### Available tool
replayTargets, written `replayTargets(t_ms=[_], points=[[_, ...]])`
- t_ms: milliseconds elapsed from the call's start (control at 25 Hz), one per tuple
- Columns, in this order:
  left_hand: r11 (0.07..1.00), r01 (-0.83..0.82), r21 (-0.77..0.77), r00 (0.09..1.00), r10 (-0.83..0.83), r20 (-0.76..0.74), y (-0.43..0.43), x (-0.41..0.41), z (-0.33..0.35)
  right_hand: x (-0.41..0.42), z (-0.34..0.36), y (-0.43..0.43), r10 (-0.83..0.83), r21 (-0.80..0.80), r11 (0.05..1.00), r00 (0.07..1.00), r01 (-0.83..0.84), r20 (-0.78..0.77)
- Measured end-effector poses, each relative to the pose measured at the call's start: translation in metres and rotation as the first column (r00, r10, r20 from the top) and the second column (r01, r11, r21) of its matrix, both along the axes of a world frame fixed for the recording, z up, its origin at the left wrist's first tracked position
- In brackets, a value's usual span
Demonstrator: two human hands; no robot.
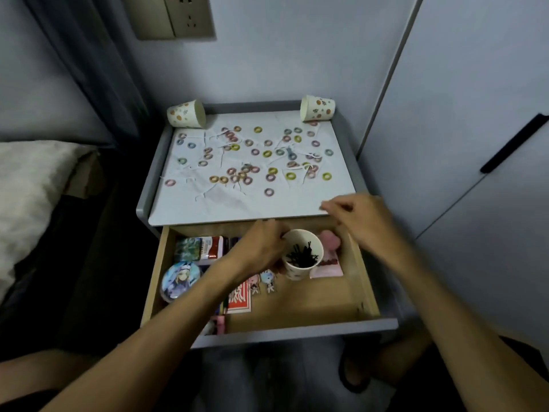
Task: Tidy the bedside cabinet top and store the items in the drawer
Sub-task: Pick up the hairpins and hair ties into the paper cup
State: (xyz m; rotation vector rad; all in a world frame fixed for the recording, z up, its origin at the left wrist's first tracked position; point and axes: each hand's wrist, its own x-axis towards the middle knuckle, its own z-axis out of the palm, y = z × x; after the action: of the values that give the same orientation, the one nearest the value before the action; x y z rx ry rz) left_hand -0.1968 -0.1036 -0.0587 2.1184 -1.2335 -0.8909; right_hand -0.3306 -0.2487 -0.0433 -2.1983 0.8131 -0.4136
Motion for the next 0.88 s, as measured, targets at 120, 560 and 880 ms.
replayTargets(t_ms=[120, 560, 880], points=[[0.994, 0.06, 0.088, 0.996, -0.053, -0.071, -0.01, -0.026, -0.033, -0.019, 0.001, -0.02, -0.079, 0.048, 0.996, 0.996, 0.077, 0.042], [0.968, 0.155, 0.195, 0.987, -0.145, -0.068, -0.038, -0.084, -0.088, -0.039, -0.023, -0.045, -0.061, -0.073, 0.996, 0.988, 0.051, -0.142], [0.963, 0.185, 0.195, 0.976, -0.157, -0.148, -0.035, -0.075, -0.083, -0.03, -0.03, -0.04, 0.001, -0.078, 0.997, 0.984, -0.015, -0.179]])
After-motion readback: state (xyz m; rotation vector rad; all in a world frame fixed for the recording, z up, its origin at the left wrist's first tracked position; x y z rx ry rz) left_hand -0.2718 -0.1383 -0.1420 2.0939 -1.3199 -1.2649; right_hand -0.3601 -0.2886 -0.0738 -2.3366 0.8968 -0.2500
